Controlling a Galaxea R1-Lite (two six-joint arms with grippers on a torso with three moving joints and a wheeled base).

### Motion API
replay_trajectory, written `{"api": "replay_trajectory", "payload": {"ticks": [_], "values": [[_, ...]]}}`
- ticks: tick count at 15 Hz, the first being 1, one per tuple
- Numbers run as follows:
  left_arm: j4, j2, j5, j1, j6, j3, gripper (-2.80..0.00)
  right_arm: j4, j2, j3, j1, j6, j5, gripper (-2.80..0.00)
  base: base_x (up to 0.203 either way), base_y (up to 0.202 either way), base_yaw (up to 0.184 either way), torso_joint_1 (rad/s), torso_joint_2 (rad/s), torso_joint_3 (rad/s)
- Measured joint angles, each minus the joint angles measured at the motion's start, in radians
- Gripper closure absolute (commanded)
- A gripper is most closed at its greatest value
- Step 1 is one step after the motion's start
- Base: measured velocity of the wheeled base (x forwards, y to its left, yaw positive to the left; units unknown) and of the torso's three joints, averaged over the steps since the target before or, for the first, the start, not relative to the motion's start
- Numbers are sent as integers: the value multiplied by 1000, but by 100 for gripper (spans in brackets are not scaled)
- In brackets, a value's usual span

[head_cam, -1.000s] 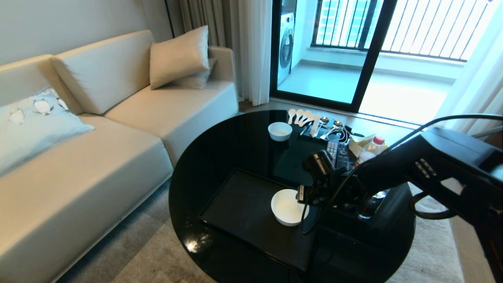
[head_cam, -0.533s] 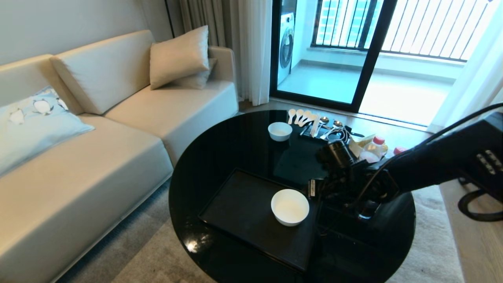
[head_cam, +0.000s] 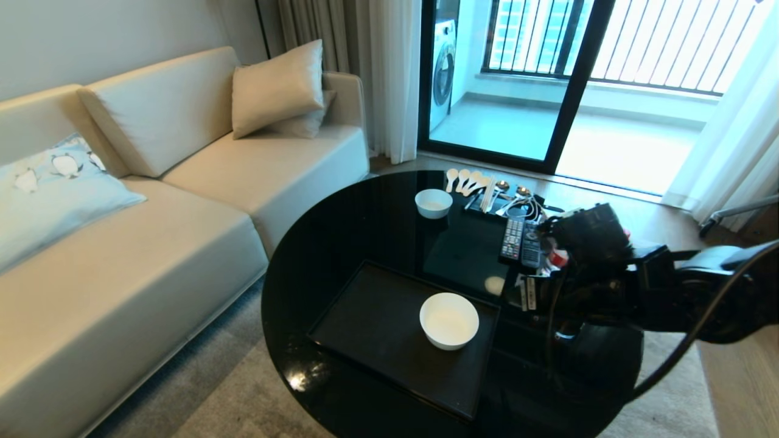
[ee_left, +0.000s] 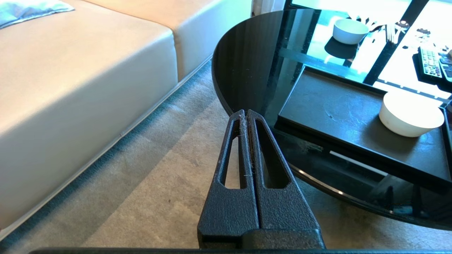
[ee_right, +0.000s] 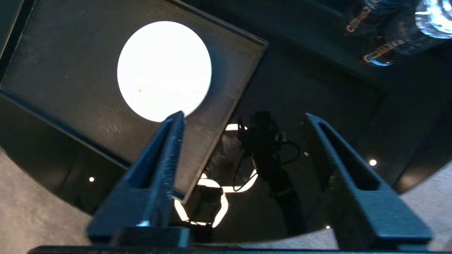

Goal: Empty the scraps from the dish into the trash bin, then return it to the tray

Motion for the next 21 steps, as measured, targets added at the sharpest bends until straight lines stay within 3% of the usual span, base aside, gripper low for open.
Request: {"api": "replay_trajectory", "payload": {"ticks": [4, 9, 15, 21], "values": [[0, 0, 0, 0, -1, 0, 0, -23, -162, 144, -12, -57, -17, 0, 0, 0, 0, 0, 0, 0], [0, 0, 0, 0, 0, 0, 0, -42, -315, 277, -15, -62, -91, 0, 0, 0, 0, 0, 0, 0], [0, 0, 0, 0, 0, 0, 0, -241, -449, 469, -23, -67, -183, 0, 0, 0, 0, 0, 0, 0], [0, 0, 0, 0, 0, 0, 0, -495, -583, 709, -252, -254, -190, 0, 0, 0, 0, 0, 0, 0]]}}
